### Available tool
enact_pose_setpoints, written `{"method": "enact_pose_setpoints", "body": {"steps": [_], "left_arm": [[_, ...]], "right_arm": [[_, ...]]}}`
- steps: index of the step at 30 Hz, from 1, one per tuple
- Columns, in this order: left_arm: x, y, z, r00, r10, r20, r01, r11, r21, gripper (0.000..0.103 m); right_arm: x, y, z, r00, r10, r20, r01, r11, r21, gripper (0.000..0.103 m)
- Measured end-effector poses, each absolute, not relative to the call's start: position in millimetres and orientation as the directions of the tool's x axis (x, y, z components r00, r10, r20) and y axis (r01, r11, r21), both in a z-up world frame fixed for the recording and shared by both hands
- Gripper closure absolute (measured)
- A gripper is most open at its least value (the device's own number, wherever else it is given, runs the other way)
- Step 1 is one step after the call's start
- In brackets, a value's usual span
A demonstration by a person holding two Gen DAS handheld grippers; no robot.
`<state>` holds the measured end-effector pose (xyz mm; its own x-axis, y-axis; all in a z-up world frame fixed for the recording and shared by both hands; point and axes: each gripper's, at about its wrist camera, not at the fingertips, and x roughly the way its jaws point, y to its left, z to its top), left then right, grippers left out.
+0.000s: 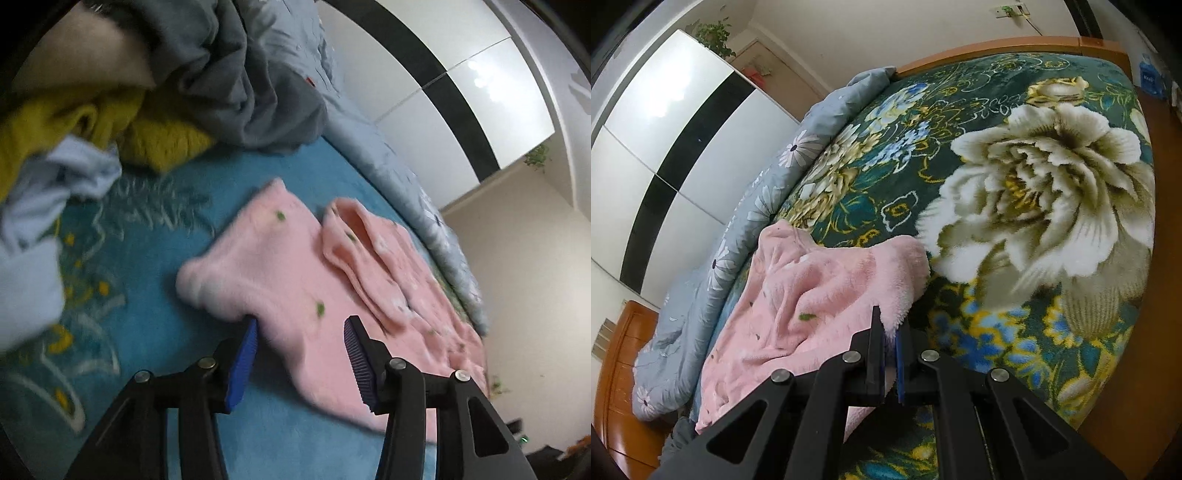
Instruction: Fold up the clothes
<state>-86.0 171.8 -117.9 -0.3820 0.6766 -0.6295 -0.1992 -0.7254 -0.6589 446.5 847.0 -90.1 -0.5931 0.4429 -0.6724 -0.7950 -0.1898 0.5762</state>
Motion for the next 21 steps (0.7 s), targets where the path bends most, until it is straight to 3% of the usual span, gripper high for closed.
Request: {"method": "enact_pose_setpoints", "body": {"steps": [5, 6, 7, 8, 11, 18, 21], "left_arm": [[-103, 180, -134, -0.384, 0.664, -0.642, -0.13, -0.727, -0.675, 0.054], [-104, 183, -136, -0.39, 0.656, -0.647, -0.126, -0.734, -0.668, 0.062], [-105, 184, -137, -0.397, 0.644, -0.654, -0.12, -0.743, -0.659, 0.084], [-105, 184, -138, -0.405, 0.626, -0.666, -0.105, -0.756, -0.646, 0.095], [-100, 181, -134, -0.421, 0.619, -0.663, -0.089, -0.755, -0.649, 0.096], [-70, 162, -79, -0.471, 0.658, -0.588, -0.228, -0.734, -0.639, 0.096], [-64, 159, -87, -0.463, 0.627, -0.626, -0.244, -0.769, -0.591, 0.096]], "right_arm": [[444, 847, -88, -0.601, 0.438, -0.669, -0.788, -0.182, 0.588, 0.099], [444, 847, -87, -0.602, 0.437, -0.669, -0.787, -0.181, 0.59, 0.099], [443, 848, -87, -0.602, 0.436, -0.669, -0.787, -0.178, 0.591, 0.099], [443, 848, -86, -0.601, 0.435, -0.67, -0.787, -0.175, 0.592, 0.099], [440, 847, -80, -0.59, 0.443, -0.675, -0.794, -0.168, 0.584, 0.099], [440, 842, -44, -0.586, 0.478, -0.654, -0.802, -0.222, 0.555, 0.099], [443, 841, -45, -0.567, 0.483, -0.667, -0.816, -0.221, 0.533, 0.099]]}}
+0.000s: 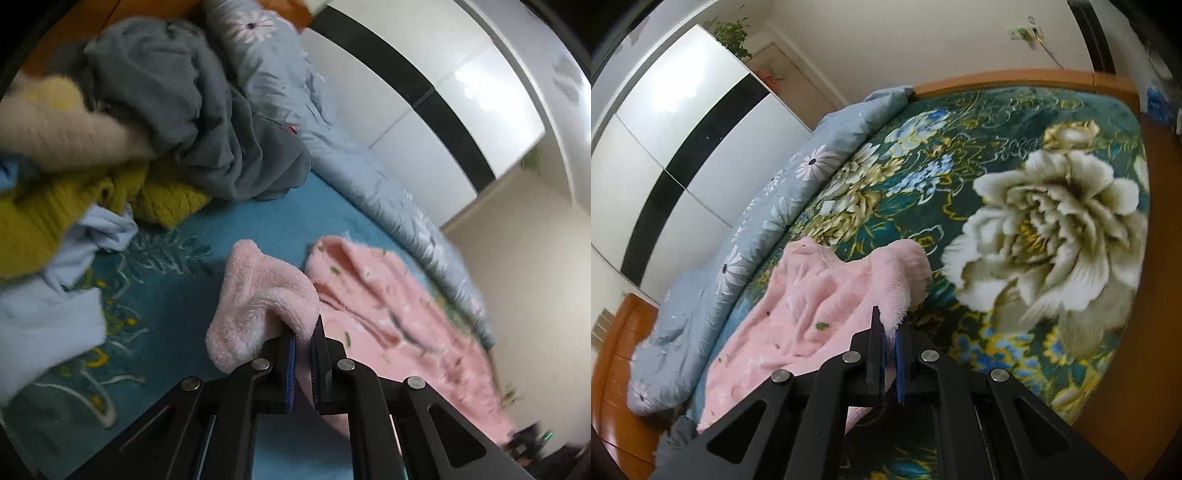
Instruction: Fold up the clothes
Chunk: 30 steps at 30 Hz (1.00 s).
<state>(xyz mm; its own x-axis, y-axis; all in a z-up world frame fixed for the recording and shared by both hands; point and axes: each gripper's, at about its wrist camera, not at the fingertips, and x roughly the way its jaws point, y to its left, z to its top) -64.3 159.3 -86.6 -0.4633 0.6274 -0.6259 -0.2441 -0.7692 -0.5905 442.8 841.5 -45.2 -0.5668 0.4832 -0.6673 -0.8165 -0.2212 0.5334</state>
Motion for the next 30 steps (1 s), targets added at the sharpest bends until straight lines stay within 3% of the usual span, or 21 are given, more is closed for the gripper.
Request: {"method": "enact_pose_setpoints", "body": {"steps": [6, 17, 20, 22, 23, 24, 25, 30], "left_arm": [[-62, 144, -132, -0.379, 0.588, -0.715, -0.157, -0.802, -0.576, 0.096], [-59, 138, -123, -0.359, 0.63, -0.689, -0.237, -0.775, -0.586, 0.091], [-58, 133, -113, -0.382, 0.61, -0.694, -0.26, -0.792, -0.552, 0.083], [-54, 128, -104, -0.419, 0.584, -0.695, -0.283, -0.811, -0.511, 0.071], [-51, 125, -98, -0.444, 0.568, -0.693, -0.295, -0.823, -0.486, 0.066], [-49, 123, -93, -0.471, 0.552, -0.688, -0.306, -0.834, -0.46, 0.057], [-47, 122, -87, -0.496, 0.537, -0.682, -0.319, -0.843, -0.432, 0.05], [-38, 150, -64, -0.543, 0.536, -0.646, -0.449, -0.836, -0.315, 0.044]], "right_arm": [[445, 844, -81, -0.503, 0.443, -0.742, -0.859, -0.158, 0.488, 0.099], [438, 838, -79, -0.506, 0.43, -0.748, -0.862, -0.235, 0.449, 0.098], [434, 833, -75, -0.491, 0.425, -0.761, -0.871, -0.263, 0.415, 0.097], [433, 829, -73, -0.473, 0.43, -0.769, -0.881, -0.262, 0.395, 0.09], [435, 825, -71, -0.462, 0.439, -0.771, -0.886, -0.26, 0.384, 0.08], [437, 821, -68, -0.455, 0.449, -0.769, -0.89, -0.258, 0.375, 0.063], [438, 817, -65, -0.447, 0.459, -0.768, -0.894, -0.256, 0.367, 0.056], [429, 796, -41, -0.441, 0.504, -0.742, -0.896, -0.287, 0.338, 0.046]]}}
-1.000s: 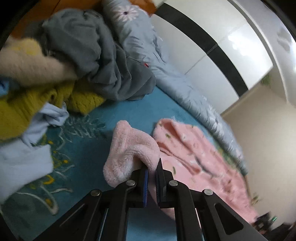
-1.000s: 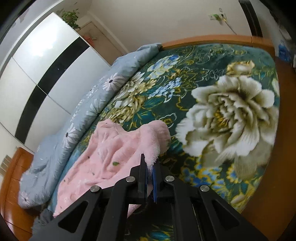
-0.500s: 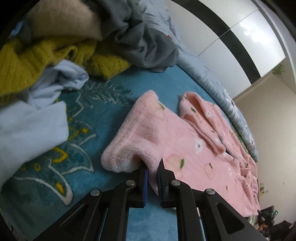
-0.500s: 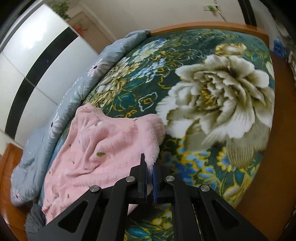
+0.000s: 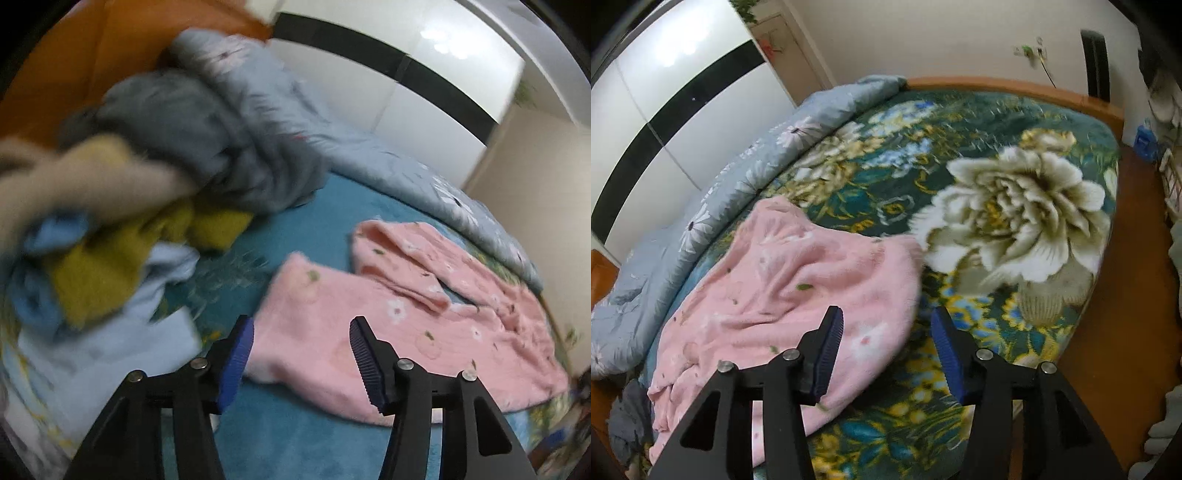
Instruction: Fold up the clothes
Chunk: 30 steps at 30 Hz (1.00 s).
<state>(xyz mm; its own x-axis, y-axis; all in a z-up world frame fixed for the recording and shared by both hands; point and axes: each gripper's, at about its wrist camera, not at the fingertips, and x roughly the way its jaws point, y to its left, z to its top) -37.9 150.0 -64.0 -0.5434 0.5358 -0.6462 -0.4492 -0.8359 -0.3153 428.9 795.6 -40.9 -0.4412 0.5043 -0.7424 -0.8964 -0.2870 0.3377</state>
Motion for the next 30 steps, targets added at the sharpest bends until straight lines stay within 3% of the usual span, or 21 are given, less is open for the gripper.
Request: {"method": "enact_pose_setpoints", "body": {"steps": [2, 9, 13, 17, 23, 27, 29, 30], "left_arm": [[-36, 181, -62, -0.504, 0.576, -0.643, -0.521, -0.797, -0.306, 0.043], [-39, 309, -66, -0.309, 0.666, -0.678, -0.704, -0.64, -0.307, 0.042], [-85, 318, -80, -0.275, 0.66, -0.699, -0.601, -0.685, -0.411, 0.042], [-138, 317, -85, -0.319, 0.588, -0.743, -0.541, -0.757, -0.367, 0.042], [-184, 336, -116, -0.281, 0.474, -0.835, -0.531, -0.801, -0.277, 0.042], [-184, 341, -130, -0.223, 0.5, -0.837, -0.53, -0.783, -0.326, 0.045], [-182, 344, -130, -0.216, 0.509, -0.833, -0.538, -0.774, -0.334, 0.064], [-182, 345, -131, -0.211, 0.513, -0.832, -0.541, -0.77, -0.338, 0.085]], "right_arm": [[408, 785, -30, -0.473, 0.494, -0.73, -0.878, -0.34, 0.338, 0.041], [307, 742, -28, -0.553, 0.368, -0.748, -0.773, -0.562, 0.295, 0.041], [263, 716, -37, -0.562, 0.304, -0.77, -0.703, -0.666, 0.25, 0.041], [234, 703, -44, -0.557, 0.282, -0.781, -0.651, -0.732, 0.2, 0.041], [204, 713, -57, -0.573, 0.236, -0.785, -0.64, -0.727, 0.249, 0.041], [184, 714, -70, -0.573, 0.201, -0.794, -0.624, -0.735, 0.264, 0.041], [176, 715, -77, -0.573, 0.184, -0.799, -0.618, -0.737, 0.273, 0.041], [173, 715, -80, -0.571, 0.177, -0.802, -0.616, -0.737, 0.276, 0.041]]}}
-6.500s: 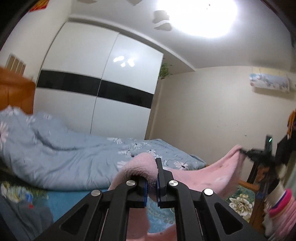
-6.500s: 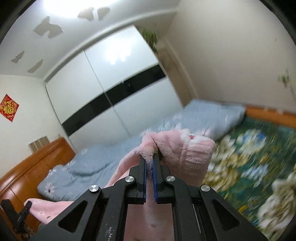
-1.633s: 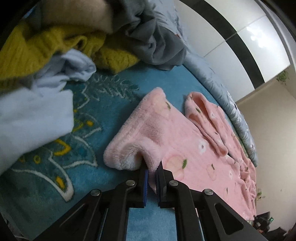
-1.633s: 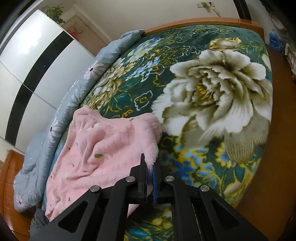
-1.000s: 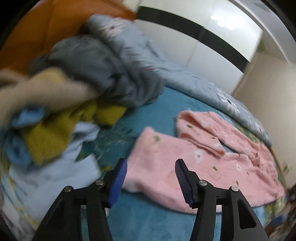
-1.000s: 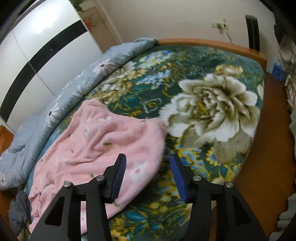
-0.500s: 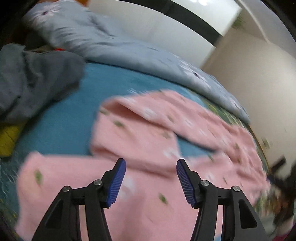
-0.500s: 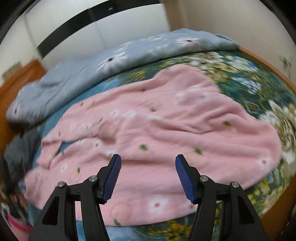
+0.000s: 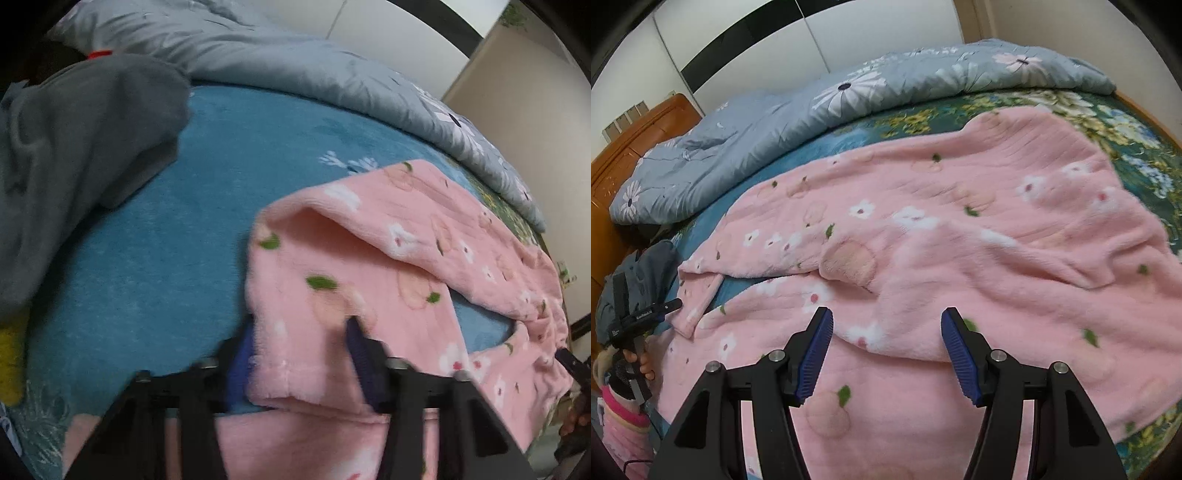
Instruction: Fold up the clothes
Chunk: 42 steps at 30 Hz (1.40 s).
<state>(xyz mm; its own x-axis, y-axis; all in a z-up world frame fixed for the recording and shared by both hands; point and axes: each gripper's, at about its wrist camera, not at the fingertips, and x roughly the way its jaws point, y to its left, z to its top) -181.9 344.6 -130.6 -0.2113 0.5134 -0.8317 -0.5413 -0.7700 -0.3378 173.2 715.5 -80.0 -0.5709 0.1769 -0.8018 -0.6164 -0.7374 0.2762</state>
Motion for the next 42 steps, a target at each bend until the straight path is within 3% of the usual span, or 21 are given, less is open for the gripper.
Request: {"method": "enact_pose_setpoints", "body": {"steps": [3, 6, 10, 12, 16, 20, 24, 29, 31, 35, 37, 40, 42], "left_arm": [[-184, 352, -124, -0.222, 0.512, -0.83, -0.561, -0.763, -0.32, 0.092], [-188, 373, -88, -0.373, 0.451, -0.811, -0.628, -0.766, -0.137, 0.093], [-182, 384, 10, -0.67, 0.458, -0.584, -0.627, -0.77, 0.115, 0.093], [-167, 382, 33, -0.753, 0.457, -0.474, -0.609, -0.757, 0.237, 0.092], [-142, 375, -6, -0.782, 0.401, -0.477, -0.605, -0.672, 0.427, 0.092], [-134, 358, -89, -0.726, 0.267, -0.634, -0.642, -0.593, 0.486, 0.092], [-119, 341, -109, -0.623, 0.275, -0.732, -0.713, -0.585, 0.387, 0.089], [-92, 342, -105, -0.459, 0.387, -0.8, -0.824, -0.523, 0.22, 0.087], [-83, 342, -103, -0.388, 0.417, -0.822, -0.858, -0.488, 0.158, 0.076], [-80, 327, -86, -0.267, 0.515, -0.814, -0.874, -0.486, -0.021, 0.064], [-89, 311, -76, -0.207, 0.593, -0.778, -0.855, -0.496, -0.15, 0.049], [-112, 285, -66, -0.206, 0.668, -0.715, -0.787, -0.547, -0.285, 0.036], [-133, 272, -67, -0.283, 0.635, -0.719, -0.719, -0.637, -0.28, 0.036]], "right_arm": [[167, 717, -87, -0.573, 0.157, -0.804, -0.609, -0.738, 0.29, 0.041], [163, 719, -88, -0.572, 0.151, -0.806, -0.603, -0.743, 0.289, 0.041], [164, 726, -83, -0.585, 0.167, -0.794, -0.61, -0.736, 0.294, 0.041], [168, 728, -84, -0.593, 0.17, -0.787, -0.616, -0.725, 0.308, 0.041], [176, 731, -92, -0.603, 0.164, -0.78, -0.627, -0.702, 0.337, 0.041], [179, 731, -104, -0.591, 0.139, -0.794, -0.636, -0.685, 0.354, 0.041], [178, 728, -98, -0.595, 0.142, -0.791, -0.627, -0.698, 0.346, 0.041], [175, 724, -97, -0.606, 0.132, -0.784, -0.62, -0.696, 0.362, 0.041], [173, 721, -98, -0.603, 0.128, -0.787, -0.618, -0.699, 0.36, 0.041], [176, 719, -98, -0.603, 0.128, -0.787, -0.618, -0.699, 0.359, 0.041], [179, 720, -97, -0.606, 0.13, -0.785, -0.619, -0.697, 0.362, 0.041], [184, 723, -96, -0.617, 0.138, -0.775, -0.623, -0.687, 0.374, 0.041], [186, 727, -96, -0.626, 0.142, -0.767, -0.627, -0.676, 0.387, 0.041]]}}
